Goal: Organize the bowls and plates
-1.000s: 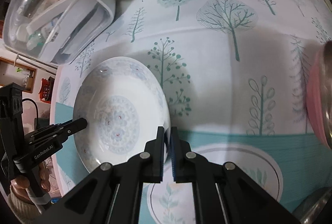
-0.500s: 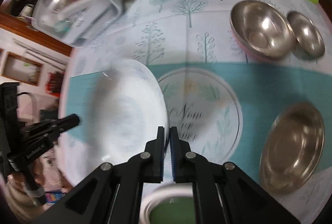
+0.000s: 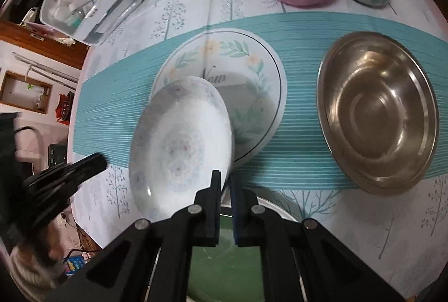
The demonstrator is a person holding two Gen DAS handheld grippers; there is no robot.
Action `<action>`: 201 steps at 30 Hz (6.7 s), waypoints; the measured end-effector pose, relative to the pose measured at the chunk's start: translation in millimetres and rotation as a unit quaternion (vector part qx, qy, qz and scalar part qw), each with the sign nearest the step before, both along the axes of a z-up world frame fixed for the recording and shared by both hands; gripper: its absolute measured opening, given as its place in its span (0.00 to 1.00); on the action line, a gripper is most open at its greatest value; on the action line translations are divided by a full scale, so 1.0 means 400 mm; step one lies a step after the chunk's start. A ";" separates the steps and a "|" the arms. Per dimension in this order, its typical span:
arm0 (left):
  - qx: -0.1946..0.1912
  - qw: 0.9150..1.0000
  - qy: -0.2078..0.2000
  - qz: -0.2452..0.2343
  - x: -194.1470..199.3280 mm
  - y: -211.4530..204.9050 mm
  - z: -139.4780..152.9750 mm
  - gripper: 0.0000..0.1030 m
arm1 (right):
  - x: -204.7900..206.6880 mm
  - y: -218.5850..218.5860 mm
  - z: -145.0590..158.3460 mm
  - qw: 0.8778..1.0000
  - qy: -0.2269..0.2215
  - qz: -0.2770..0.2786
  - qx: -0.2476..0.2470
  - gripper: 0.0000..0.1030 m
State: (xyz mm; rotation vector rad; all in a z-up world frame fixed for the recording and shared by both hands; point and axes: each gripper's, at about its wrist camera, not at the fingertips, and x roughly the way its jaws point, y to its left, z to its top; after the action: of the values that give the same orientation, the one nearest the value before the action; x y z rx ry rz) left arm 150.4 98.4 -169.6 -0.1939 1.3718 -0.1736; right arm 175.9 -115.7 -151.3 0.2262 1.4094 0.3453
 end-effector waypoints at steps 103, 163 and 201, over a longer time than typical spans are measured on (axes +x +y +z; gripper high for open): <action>-0.047 0.997 -0.065 -0.003 -0.353 -0.173 0.092 0.75 | -0.424 -0.217 0.012 0.998 -0.054 -0.023 -0.040 0.21; 0.049 0.998 -0.022 0.017 0.188 -0.605 -0.065 0.60 | 0.166 -0.562 -0.053 1.000 -0.029 0.006 -0.012 0.19; 0.008 0.997 0.022 -0.076 -0.256 -0.788 -0.058 0.12 | -0.302 -0.683 -0.044 0.998 -0.004 0.031 -0.054 0.10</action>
State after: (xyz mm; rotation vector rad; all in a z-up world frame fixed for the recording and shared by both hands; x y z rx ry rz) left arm 48.1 -216.9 -192.7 -0.0795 1.4319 -0.2871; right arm 55.2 -388.7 -169.0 0.0933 1.4254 0.3193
